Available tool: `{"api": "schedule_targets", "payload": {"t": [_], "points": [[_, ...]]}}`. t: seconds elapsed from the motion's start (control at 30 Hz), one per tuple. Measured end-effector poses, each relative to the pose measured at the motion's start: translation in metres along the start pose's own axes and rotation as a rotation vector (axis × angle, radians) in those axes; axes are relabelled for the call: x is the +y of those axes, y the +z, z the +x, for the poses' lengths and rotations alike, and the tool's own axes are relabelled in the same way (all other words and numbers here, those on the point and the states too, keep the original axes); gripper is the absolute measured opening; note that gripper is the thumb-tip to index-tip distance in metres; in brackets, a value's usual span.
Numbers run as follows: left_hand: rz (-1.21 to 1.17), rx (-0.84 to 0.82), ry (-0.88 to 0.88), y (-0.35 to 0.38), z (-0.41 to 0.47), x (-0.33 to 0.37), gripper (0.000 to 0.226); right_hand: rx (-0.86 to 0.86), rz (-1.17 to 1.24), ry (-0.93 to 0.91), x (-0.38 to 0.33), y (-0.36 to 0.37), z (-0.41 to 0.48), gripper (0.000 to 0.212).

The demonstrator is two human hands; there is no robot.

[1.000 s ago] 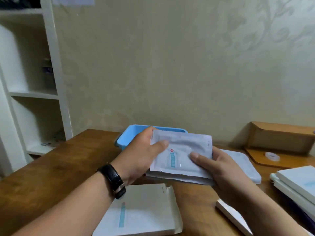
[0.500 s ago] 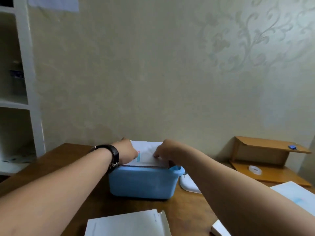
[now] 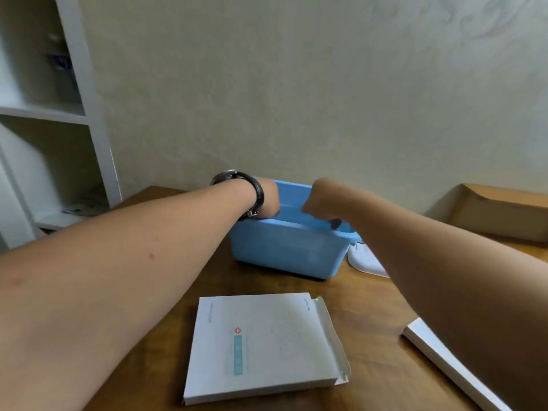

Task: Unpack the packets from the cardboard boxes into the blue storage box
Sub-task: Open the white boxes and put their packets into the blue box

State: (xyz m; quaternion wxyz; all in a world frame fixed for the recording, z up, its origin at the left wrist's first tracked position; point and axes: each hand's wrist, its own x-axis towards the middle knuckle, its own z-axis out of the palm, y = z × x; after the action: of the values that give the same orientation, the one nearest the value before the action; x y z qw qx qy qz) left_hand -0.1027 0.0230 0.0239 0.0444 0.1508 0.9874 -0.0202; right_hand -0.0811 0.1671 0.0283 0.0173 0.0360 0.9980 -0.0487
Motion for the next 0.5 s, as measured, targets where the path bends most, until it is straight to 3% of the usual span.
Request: {"api": "schedule_targets", "payload": {"t": [0.1,0.17,0.27,0.33,0.4,0.5], "points": [[-0.302,0.264,0.064,0.0,-0.019,-0.014,0.024,0.292,0.188,-0.053,0.018,-0.015,-0.018,0.031],[-0.363,0.393,0.099,0.008,-0.039,-0.023,0.025,0.394,0.307,-0.1,0.033,-0.015,-0.045,0.029],[-0.34,0.481,0.094,0.038,-0.064,-0.032,0.036,0.256,0.427,-0.18,0.051,0.003,-0.088,0.033],[-0.36,0.431,0.115,0.055,-0.073,-0.035,0.04,0.173,0.294,-0.239,0.06,0.018,-0.102,0.035],[-0.345,0.412,0.139,0.065,-0.078,-0.033,0.033,0.199,0.153,-0.262,0.065,0.029,-0.107,0.031],[-0.33,0.431,0.111,0.069,-0.087,-0.025,0.035,0.211,0.2,-0.263,0.068,0.031,-0.114,0.03]]}}
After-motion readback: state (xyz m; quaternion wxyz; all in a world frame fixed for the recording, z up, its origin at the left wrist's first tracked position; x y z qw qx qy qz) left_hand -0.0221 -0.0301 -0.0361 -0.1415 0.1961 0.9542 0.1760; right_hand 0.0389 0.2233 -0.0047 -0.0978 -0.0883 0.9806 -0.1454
